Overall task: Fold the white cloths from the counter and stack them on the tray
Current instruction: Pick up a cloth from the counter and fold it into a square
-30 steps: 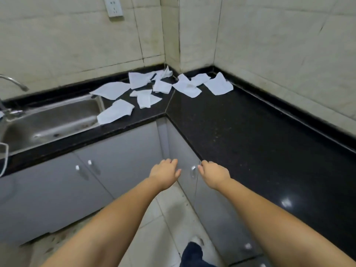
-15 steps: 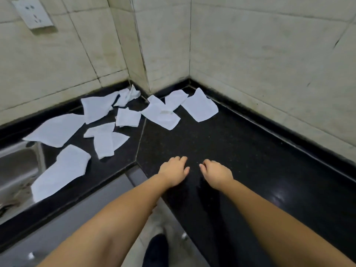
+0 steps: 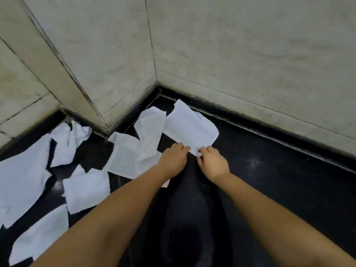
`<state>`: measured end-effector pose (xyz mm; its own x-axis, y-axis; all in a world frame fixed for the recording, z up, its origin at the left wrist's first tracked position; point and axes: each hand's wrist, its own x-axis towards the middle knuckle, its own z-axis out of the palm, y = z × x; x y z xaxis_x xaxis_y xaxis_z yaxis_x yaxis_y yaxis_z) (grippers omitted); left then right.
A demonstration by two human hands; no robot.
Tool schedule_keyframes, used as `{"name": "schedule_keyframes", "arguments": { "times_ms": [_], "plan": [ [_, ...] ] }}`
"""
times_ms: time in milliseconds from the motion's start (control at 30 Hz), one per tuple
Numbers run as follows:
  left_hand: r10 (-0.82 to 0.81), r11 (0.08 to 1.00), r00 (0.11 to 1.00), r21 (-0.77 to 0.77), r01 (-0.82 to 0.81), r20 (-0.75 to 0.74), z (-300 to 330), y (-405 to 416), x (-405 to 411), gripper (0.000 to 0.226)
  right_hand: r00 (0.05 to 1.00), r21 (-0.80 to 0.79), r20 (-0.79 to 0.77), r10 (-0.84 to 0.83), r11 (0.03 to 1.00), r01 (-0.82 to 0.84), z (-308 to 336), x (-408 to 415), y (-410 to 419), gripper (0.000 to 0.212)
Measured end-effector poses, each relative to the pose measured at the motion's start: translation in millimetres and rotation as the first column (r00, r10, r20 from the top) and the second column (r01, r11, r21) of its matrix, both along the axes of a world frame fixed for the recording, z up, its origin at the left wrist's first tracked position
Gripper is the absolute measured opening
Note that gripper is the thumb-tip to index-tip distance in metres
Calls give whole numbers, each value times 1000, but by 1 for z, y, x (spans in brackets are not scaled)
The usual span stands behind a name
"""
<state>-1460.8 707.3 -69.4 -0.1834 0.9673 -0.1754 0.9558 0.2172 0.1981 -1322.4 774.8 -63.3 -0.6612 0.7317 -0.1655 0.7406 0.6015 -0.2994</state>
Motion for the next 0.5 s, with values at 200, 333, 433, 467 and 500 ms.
{"name": "schedule_keyframes", "arguments": {
  "times_ms": [200, 333, 433, 467, 500],
  "plan": [
    [-218, 976, 976, 23, 218, 7, -19, 31, -26, 35, 994, 31, 95, -58, 998, 55, -18, -24, 14, 27],
    [-188, 979, 982, 71, 190, -24, -24, 38, -24, 29, 992, 51, 87, -86, 995, 82, -20, -25, 16, 20],
    [-205, 976, 978, 68, 208, -38, -18, 36, -17, 24, 995, -6, 41, -86, 996, 86, -13, -18, 10, 19],
    [-205, 975, 978, 77, 207, -33, -19, 33, -15, 24, 995, -51, -12, -102, 994, 101, -12, -15, 8, 18],
    [-198, 976, 980, 90, 199, -18, -19, 30, -13, 24, 987, -110, -71, -144, 985, 136, -8, -10, 6, 16]
  ]
}}
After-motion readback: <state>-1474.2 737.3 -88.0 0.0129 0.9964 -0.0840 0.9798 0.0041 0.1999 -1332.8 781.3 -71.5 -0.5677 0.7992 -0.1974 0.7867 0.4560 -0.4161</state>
